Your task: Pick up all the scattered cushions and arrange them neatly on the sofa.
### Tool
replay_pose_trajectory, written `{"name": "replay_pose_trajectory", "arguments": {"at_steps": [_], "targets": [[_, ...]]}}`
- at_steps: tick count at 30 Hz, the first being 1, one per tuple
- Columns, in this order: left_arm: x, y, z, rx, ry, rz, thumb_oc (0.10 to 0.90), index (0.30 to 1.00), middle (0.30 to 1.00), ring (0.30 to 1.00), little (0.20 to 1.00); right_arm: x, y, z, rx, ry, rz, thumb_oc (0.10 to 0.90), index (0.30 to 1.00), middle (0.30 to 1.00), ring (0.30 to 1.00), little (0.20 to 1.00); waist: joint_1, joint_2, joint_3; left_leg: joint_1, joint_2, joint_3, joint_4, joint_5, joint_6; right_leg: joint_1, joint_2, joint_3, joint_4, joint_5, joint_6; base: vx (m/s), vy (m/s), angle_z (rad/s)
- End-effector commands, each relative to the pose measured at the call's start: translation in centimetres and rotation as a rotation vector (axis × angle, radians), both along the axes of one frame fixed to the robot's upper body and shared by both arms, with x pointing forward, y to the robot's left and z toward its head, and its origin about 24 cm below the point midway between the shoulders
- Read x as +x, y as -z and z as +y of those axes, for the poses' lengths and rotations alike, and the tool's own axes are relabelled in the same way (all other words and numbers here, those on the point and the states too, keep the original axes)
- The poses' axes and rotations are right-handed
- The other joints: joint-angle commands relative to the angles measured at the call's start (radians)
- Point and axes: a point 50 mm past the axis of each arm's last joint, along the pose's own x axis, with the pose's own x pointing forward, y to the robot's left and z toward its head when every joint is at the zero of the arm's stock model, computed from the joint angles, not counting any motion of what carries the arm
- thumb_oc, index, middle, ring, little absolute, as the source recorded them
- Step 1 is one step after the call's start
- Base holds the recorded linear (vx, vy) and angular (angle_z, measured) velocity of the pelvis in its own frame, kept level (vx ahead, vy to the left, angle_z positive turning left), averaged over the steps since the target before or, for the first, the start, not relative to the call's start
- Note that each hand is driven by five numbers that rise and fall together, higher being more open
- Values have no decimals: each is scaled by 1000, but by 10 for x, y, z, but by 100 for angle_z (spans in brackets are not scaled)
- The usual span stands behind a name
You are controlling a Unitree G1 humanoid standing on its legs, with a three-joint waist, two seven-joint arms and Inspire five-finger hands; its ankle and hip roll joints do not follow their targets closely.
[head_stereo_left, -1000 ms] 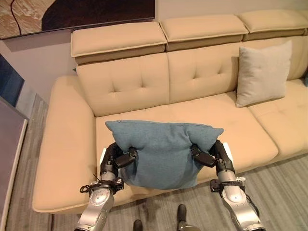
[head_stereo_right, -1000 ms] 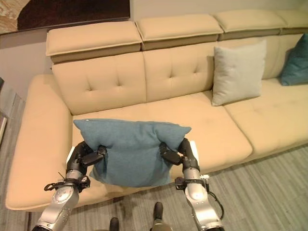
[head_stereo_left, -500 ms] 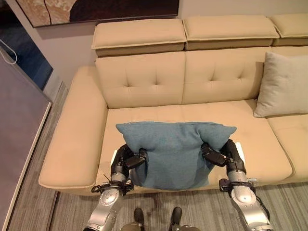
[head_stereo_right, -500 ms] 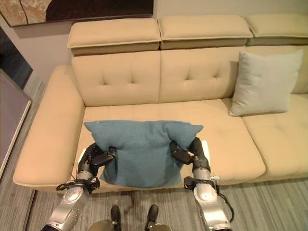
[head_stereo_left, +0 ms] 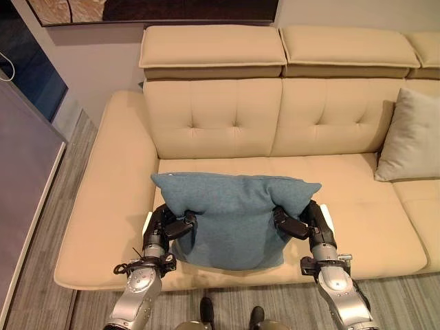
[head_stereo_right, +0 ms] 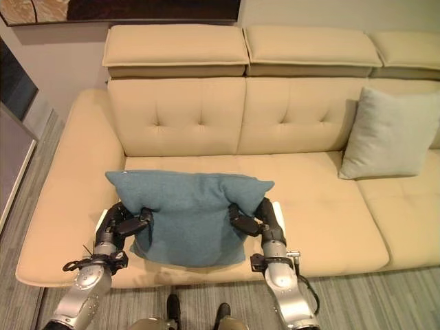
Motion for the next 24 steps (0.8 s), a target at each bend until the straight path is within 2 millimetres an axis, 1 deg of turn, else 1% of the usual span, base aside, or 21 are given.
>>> {"name": "replay_pose_trajectory", "arguments": {"at_steps": [1, 2, 4, 5, 6, 8, 9, 10, 11, 14, 16, 19, 24], "targets": [[16, -63, -28, -59, 143, -359, 400, 300, 300, 300, 300, 21, -68, 22, 50, -99, -367, 400, 300, 300, 300, 300, -13, -4, -84, -28, 17, -71, 68, -108, -45, 74, 3, 22, -137, 58, 14, 76, -21, 13], [16, -63, -28, -59, 143, -359, 400, 300, 300, 300, 300, 21, -68, 22, 50, -99, -367, 400, 300, 300, 300, 300, -13, -3, -84, -27, 18, -71, 66, -108, -46, 76, 4, 21, -139, 58, 14, 84, -43, 3], [17, -64, -29, -63, 138, -366, 400, 300, 300, 300, 300, 21, -69, 20, 44, -92, -370, 400, 300, 300, 300, 300, -21, -6, -80, -12, 15, -84, 59, -114, -54, 63, -2, 21, -225, 65, 10, 102, -74, 2], [18, -65, -30, -64, 142, -374, 400, 300, 300, 300, 300, 20, -68, 18, 38, -85, -367, 400, 300, 300, 300, 300, -24, -17, -80, -8, 5, -94, 66, -120, -59, 83, 0, 34, -278, 72, 17, 111, -96, 20], [18, -65, -31, -70, 143, -377, 400, 300, 300, 300, 300, 20, -67, 17, 38, -79, -363, 400, 300, 300, 300, 300, -23, -21, -85, -1, 3, -97, 61, -120, -64, 99, 5, 33, -298, 77, 20, 81, -77, 31], [18, -65, -32, -72, 143, -377, 400, 300, 300, 300, 300, 20, -67, 16, 34, -75, -363, 400, 300, 300, 300, 300, -23, -22, -93, 9, 4, -99, 51, -117, -68, 116, 10, 30, -317, 82, 19, 95, -67, 52], [17, -65, -33, -65, 145, -377, 400, 300, 300, 300, 300, 19, -67, 15, 38, -74, -360, 400, 300, 300, 300, 300, -25, -19, -113, 29, 9, -96, 23, -110, -77, 150, 23, 21, -359, 84, 14, 161, -105, 40], [17, -65, -33, -66, 146, -377, 400, 300, 300, 300, 300, 19, -67, 15, 39, -72, -357, 400, 300, 300, 300, 300, -25, -18, -121, 36, 12, -96, 12, -107, -81, 161, 29, 18, -377, 84, 13, 125, -80, 17], [17, -65, -33, -66, 146, -377, 400, 300, 300, 300, 300, 19, -66, 14, 39, -72, -357, 400, 300, 300, 300, 300, -26, -18, -120, 38, 12, -96, 9, -106, -81, 163, 30, 17, -379, 85, 13, 99, -73, 0], [19, -70, -37, -70, 152, -398, 400, 300, 300, 300, 300, 18, -67, 14, 33, -77, -357, 400, 300, 300, 300, 300, -27, -13, -136, 62, 22, -104, -34, -85, -96, 205, 49, 4, -438, 84, 6, 102, -94, -5], [23, -76, -40, -72, 158, -422, 400, 300, 300, 300, 300, 19, -70, 12, 26, -75, -369, 400, 300, 300, 300, 300, -31, -9, -143, 69, 28, -107, -58, -75, -107, 225, 56, -10, -471, 86, 3, 84, -70, -2], [30, -87, -48, -66, 175, -467, 400, 300, 300, 300, 300, 24, -80, 14, 13, -80, -409, 400, 300, 300, 300, 300, -36, -4, -145, 67, 35, -106, -64, -73, -115, 227, 60, -18, -482, 81, 2, 57, -38, 6], [47, -110, -60, -57, 188, -555, 400, 300, 300, 300, 300, 42, -102, 24, -8, -105, -494, 400, 300, 300, 300, 300, -38, 5, -135, 43, 40, -105, -64, -71, -120, 199, 66, -19, -482, 76, 5, 18, -17, 10]]}}
